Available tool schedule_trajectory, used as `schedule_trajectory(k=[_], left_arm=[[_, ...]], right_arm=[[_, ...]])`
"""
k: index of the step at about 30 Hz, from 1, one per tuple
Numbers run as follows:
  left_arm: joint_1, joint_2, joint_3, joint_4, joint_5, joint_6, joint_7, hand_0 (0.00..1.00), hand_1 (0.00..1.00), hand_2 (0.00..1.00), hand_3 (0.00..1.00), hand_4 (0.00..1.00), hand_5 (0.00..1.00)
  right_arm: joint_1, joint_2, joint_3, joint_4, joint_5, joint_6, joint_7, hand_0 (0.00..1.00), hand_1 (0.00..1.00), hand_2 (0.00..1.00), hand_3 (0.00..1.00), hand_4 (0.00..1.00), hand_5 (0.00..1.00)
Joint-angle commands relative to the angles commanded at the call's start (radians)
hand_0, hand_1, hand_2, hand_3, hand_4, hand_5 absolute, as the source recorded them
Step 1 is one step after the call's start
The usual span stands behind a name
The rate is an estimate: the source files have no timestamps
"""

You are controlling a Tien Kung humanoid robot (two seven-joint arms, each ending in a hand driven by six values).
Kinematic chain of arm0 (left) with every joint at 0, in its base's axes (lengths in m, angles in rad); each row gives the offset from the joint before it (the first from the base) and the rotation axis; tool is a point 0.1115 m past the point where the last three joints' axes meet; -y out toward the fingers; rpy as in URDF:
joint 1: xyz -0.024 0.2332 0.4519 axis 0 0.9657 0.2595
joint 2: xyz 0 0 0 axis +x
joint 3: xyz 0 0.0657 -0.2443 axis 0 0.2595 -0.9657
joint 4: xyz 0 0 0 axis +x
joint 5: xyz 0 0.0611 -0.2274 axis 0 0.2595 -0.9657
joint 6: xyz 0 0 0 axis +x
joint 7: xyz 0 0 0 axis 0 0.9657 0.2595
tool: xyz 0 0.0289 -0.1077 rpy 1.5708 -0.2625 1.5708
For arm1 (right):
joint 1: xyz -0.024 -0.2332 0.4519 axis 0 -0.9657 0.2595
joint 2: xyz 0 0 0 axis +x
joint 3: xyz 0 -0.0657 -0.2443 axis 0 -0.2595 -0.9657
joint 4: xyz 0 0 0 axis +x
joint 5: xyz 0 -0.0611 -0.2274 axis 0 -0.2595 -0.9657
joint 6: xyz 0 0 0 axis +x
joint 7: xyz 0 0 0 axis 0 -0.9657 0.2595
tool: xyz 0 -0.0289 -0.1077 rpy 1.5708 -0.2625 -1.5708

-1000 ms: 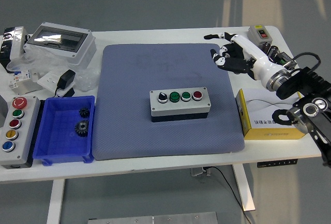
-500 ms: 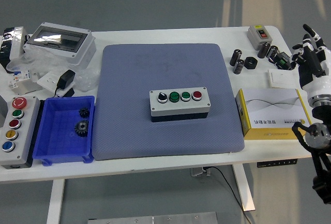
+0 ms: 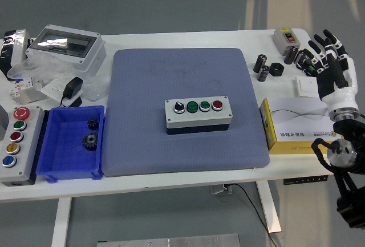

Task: Pick up the button,place it on the desk,press the button,press the button

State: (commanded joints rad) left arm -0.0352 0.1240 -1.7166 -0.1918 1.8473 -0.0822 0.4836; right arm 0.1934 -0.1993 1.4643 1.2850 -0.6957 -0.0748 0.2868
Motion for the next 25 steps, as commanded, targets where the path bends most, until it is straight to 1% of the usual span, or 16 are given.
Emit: schedule_trajectory(k=[5,10,12,18,25], left_arm=[[-0.001,-0.001,0.007,0.0,-0.013,0.001,0.001,0.692,0.631,0.553,0.654,0.639,0.156],[-0.003,0.0,0.007,0.001,-0.013,0.0,-0.001,0.692,0.631,0.553,0.654,0.639,0.156],[-0.002,0.002,0.008,0.0,-0.015,0.001,0.0,0.692,0.631,0.555,0.658,0.64,0.157],[0.005,0.002,-0.005,-0.004,-0.005,0.003,0.008,0.692,0.63,0.555,0.658,0.638,0.159],[0.005,-0.008,-0.013,-0.006,0.004,0.002,0.012,0.692,0.63,0.557,0.659,0.637,0.159]], right_arm=[[0.004,0.002,-0.027,0.018,-0.036,-0.021,0.001,0.783,0.736,0.745,0.688,0.659,0.455],[0.011,0.0,-0.054,0.027,-0.072,-0.059,0.0,0.783,0.736,0.745,0.688,0.659,0.455],[0.016,0.001,-0.067,0.026,-0.079,-0.066,-0.002,0.778,0.721,0.728,0.68,0.653,0.458],[0.036,-0.001,-0.109,0.029,-0.095,-0.078,-0.007,0.772,0.715,0.725,0.679,0.642,0.451],[0.045,-0.004,-0.142,0.046,-0.12,-0.085,-0.014,0.777,0.717,0.721,0.68,0.637,0.45]])
